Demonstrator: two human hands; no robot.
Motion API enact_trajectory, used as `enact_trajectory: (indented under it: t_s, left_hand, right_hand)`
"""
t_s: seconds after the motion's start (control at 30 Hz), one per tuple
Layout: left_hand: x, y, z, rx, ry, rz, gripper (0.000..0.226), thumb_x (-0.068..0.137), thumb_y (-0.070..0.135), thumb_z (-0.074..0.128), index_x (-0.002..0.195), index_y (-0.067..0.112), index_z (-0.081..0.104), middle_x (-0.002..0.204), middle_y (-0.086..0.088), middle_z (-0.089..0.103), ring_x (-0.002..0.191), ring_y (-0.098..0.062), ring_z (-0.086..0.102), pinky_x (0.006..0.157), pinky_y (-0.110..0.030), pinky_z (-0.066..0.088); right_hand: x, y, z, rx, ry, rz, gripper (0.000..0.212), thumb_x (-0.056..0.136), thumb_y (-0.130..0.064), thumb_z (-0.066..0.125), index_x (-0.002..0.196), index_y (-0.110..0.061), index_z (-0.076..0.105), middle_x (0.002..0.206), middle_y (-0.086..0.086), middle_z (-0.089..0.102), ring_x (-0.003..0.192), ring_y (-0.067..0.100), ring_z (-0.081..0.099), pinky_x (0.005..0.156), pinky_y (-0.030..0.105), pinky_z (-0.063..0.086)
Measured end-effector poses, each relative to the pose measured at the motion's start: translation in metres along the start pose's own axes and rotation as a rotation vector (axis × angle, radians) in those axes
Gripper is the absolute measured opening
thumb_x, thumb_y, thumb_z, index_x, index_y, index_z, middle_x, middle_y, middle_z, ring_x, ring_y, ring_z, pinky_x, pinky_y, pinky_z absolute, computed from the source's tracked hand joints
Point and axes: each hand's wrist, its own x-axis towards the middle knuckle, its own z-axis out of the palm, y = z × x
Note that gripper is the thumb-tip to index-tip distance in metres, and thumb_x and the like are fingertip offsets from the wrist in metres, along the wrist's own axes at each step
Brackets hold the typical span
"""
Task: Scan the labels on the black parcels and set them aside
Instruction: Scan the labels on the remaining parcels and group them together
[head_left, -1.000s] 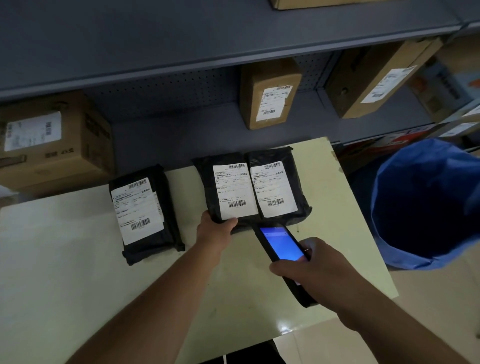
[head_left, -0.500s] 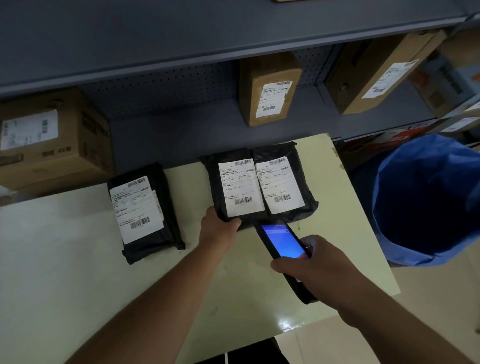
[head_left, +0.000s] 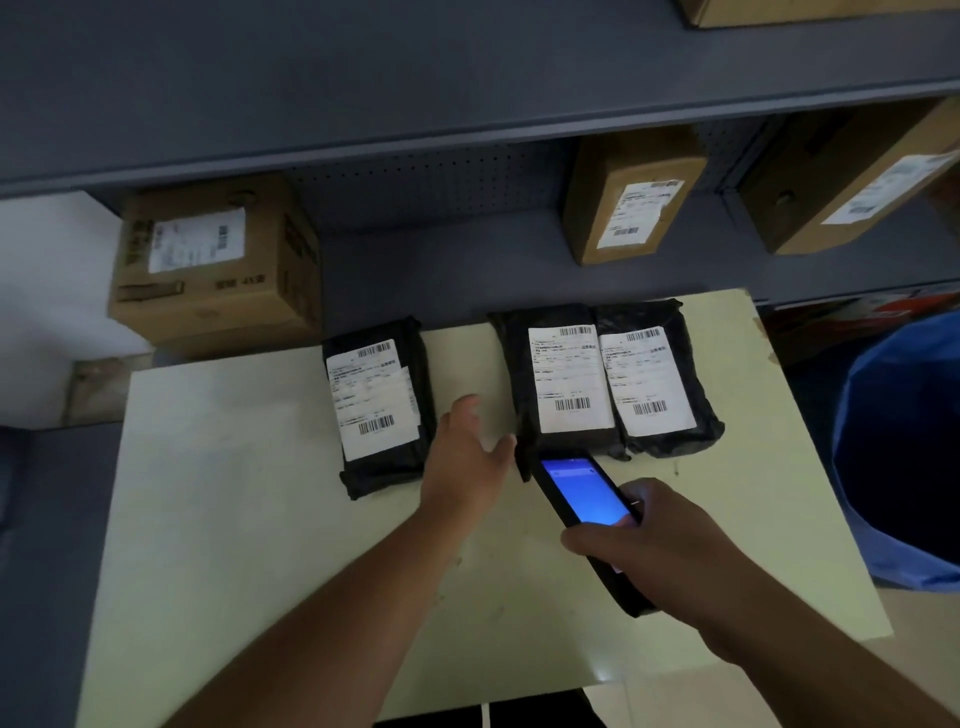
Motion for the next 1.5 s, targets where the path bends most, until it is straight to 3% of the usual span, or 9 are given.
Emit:
enact_trajectory:
  t_s: [0.33, 0.6, 0.8, 0.97, 1.07, 1.13, 1.17, 1.37, 1.5]
  left_hand:
    - [-0.003, -0.034, -0.055, -0.039, 0.113, -0.032, 0.063, 0.093, 0.035, 0.07, 0.149, 0.026, 0.043, 0.135, 0.001, 0.058, 0.115, -0.015, 0.059, 0.097, -0.043, 0.058]
    - [0.001, -0.071, -0.097, -0.051, 0.281, -0.178, 0.056, 0.089, 0.031, 0.073, 0.14, 0.022, 0.052, 0.134, -0.005, 0.055, 0.122, -0.027, 0.059, 0.099, -0.045, 0.055]
    - [0.008, -0.092, -0.108, -0.111, 0.25, -0.361, 0.066, 0.088, 0.037, 0.072, 0.145, 0.019, 0.045, 0.14, -0.006, 0.052, 0.116, -0.028, 0.061, 0.096, -0.048, 0.055]
    - [0.014, -0.093, -0.102, -0.184, 0.157, -0.49, 0.079, 0.083, 0.045, 0.071, 0.152, 0.019, 0.041, 0.146, -0.009, 0.049, 0.125, -0.032, 0.059, 0.102, -0.05, 0.054]
    - [0.018, -0.094, -0.095, -0.242, 0.146, -0.514, 0.072, 0.081, 0.044, 0.075, 0.143, 0.016, 0.05, 0.134, -0.006, 0.059, 0.107, -0.026, 0.065, 0.081, -0.038, 0.058]
    - [0.022, -0.093, -0.09, -0.296, 0.145, -0.543, 0.061, 0.082, 0.038, 0.079, 0.133, 0.013, 0.055, 0.126, -0.005, 0.066, 0.094, -0.021, 0.064, 0.062, -0.027, 0.049]
    - [0.024, -0.091, -0.089, -0.323, 0.145, -0.568, 0.061, 0.081, 0.037, 0.081, 0.13, 0.013, 0.055, 0.125, -0.005, 0.066, 0.093, -0.021, 0.063, 0.061, -0.027, 0.046]
    - [0.033, -0.081, -0.075, -0.31, 0.139, -0.706, 0.085, 0.069, 0.041, 0.091, 0.131, 0.01, 0.042, 0.132, -0.01, 0.057, 0.112, -0.033, 0.061, 0.086, -0.042, 0.056]
    - [0.034, -0.079, -0.067, -0.271, 0.15, -0.707, 0.085, 0.069, 0.043, 0.091, 0.13, 0.006, 0.046, 0.132, -0.013, 0.058, 0.115, -0.034, 0.062, 0.095, -0.049, 0.058]
  right_hand:
    - [-0.009, -0.023, 0.04, -0.052, -0.033, -0.025, 0.042, 0.074, -0.03, 0.086, 0.105, -0.014, 0.062, 0.074, 0.002, 0.063, 0.055, 0.016, 0.054, 0.052, 0.028, 0.047]
    - [-0.011, -0.04, 0.073, -0.099, -0.053, -0.033, 0.043, 0.075, -0.031, 0.086, 0.107, -0.013, 0.063, 0.075, 0.002, 0.063, 0.053, 0.016, 0.053, 0.049, 0.025, 0.045]
    - [-0.01, -0.046, 0.088, -0.109, -0.068, -0.04, 0.042, 0.074, -0.032, 0.087, 0.104, -0.015, 0.062, 0.073, 0.0, 0.062, 0.05, 0.014, 0.052, 0.048, 0.024, 0.044]
    - [-0.006, -0.045, 0.094, -0.098, -0.067, -0.019, 0.042, 0.073, -0.031, 0.086, 0.104, -0.015, 0.063, 0.068, 0.0, 0.062, 0.046, 0.013, 0.051, 0.048, 0.026, 0.045]
    - [-0.005, -0.043, 0.095, -0.105, -0.063, -0.009, 0.041, 0.074, -0.032, 0.086, 0.104, -0.016, 0.063, 0.07, 0.0, 0.064, 0.047, 0.012, 0.053, 0.047, 0.024, 0.045]
    - [-0.004, -0.041, 0.095, -0.097, -0.06, -0.001, 0.041, 0.075, -0.032, 0.086, 0.105, -0.017, 0.062, 0.069, -0.001, 0.064, 0.047, 0.012, 0.053, 0.044, 0.021, 0.044]
    - [-0.004, -0.041, 0.094, -0.09, -0.06, 0.004, 0.041, 0.075, -0.032, 0.086, 0.105, -0.017, 0.062, 0.068, -0.001, 0.064, 0.046, 0.011, 0.052, 0.043, 0.02, 0.043]
    - [-0.001, -0.035, 0.085, -0.055, -0.055, 0.032, 0.041, 0.076, -0.028, 0.086, 0.107, -0.015, 0.062, 0.067, 0.0, 0.061, 0.047, 0.014, 0.048, 0.043, 0.021, 0.041]
    - [0.002, -0.03, 0.081, -0.053, -0.049, 0.046, 0.04, 0.075, -0.028, 0.086, 0.103, -0.014, 0.061, 0.065, -0.001, 0.06, 0.044, 0.014, 0.047, 0.041, 0.021, 0.04]
